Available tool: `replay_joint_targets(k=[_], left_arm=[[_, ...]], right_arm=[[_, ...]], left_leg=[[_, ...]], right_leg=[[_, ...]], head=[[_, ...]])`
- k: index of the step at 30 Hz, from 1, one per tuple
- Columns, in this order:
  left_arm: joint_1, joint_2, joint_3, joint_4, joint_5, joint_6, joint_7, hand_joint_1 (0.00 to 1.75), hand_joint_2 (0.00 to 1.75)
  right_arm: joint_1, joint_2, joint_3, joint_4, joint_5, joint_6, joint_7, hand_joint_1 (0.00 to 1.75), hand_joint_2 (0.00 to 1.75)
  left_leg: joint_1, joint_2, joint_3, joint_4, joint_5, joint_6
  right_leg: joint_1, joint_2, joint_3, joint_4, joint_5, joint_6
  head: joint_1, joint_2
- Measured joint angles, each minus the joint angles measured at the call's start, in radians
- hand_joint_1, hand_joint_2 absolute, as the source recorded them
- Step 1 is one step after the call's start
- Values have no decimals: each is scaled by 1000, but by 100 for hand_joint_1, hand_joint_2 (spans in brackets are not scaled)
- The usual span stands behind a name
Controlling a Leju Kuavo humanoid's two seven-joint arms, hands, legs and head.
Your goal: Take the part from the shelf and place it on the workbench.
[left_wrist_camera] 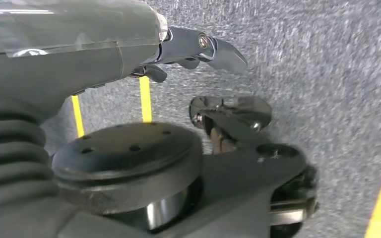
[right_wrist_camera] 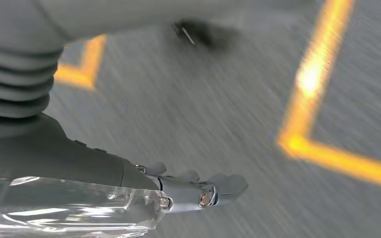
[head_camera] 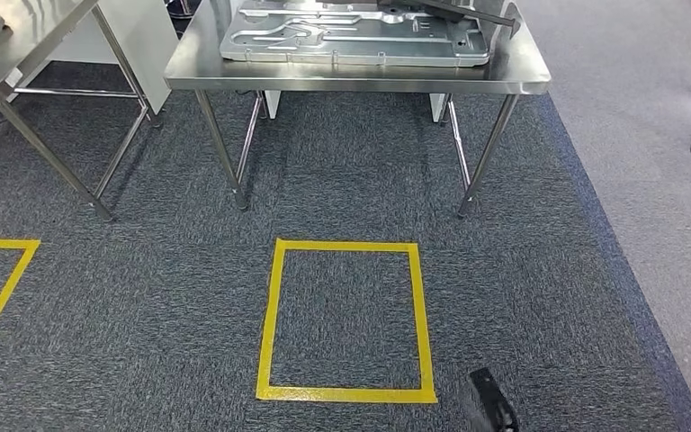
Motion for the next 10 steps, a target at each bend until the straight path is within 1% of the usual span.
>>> replay_joint_targets(k=[1, 2, 3, 4, 5, 6, 8, 9, 10], left_arm=[[0, -1, -4, 0, -5, -6, 8, 0, 175], [-1, -2, -6, 0, -8, -13, 18, 0, 175], [-2, -3, -8, 0, -9, -22, 30, 0, 175], [-2, -3, -11, 0, -7, -29, 41, 0, 175], [-1, -3, -17, 0, -2, -33, 49, 0, 175], [2, -3, -28, 0, 8, -35, 54, 0, 175], [12, 0, -62, 0, 40, -35, 61, 0, 175], [17, 2, -82, -2, 61, -34, 63, 0, 175], [19, 3, -92, -2, 73, -34, 64, 0, 175]], right_arm=[[10, 24, -10, 11, -8, 6, 23, 0, 175], [17, 46, -20, 20, -15, 16, 40, 0, 175], [20, 64, -28, 27, -18, 32, 51, 0, 175], [21, 79, -34, 32, -18, 50, 60, 0, 175], [22, 90, -37, 35, -15, 64, 67, 0, 175], [24, 98, -37, 37, -14, 74, 72, 0, 175], [32, 110, -33, 39, -24, 83, 79, 0, 175], [38, 114, -29, 39, -34, 84, 81, 0, 175], [41, 116, -27, 40, -39, 84, 82, 0, 175]], left_leg=[[4, 0, 23, -46, 32, -3], [9, 0, 59, -120, 72, -5], [11, -1, 93, -193, 100, -7], [12, -2, 117, -248, 119, -5], [12, -4, 128, -278, 125, -1], [9, -5, 128, -285, 123, 4], [8, -4, 126, -289, 131, 20], [8, -4, 126, -292, 136, 28], [9, -3, 126, -294, 139, 33]], right_leg=[[-1, 1, 0, 1, 0, 1], [-3, 2, 0, 3, 0, 3], [-2, 4, -1, 5, 1, 7], [-2, 7, -3, 7, 2, 12], [0, 10, -5, 7, 5, 18], [1, 11, -8, 7, 8, 25], [-1, 11, -9, 6, 10, 38], [-2, 11, -14, 19, -2, 42], [-3, 11, -16, 24, -6, 45]], head=[[0, 0], [0, 0], [0, 0], [0, 0], [0, 0], [0, 0], [0, 0], [0, 0], [0, 0]])
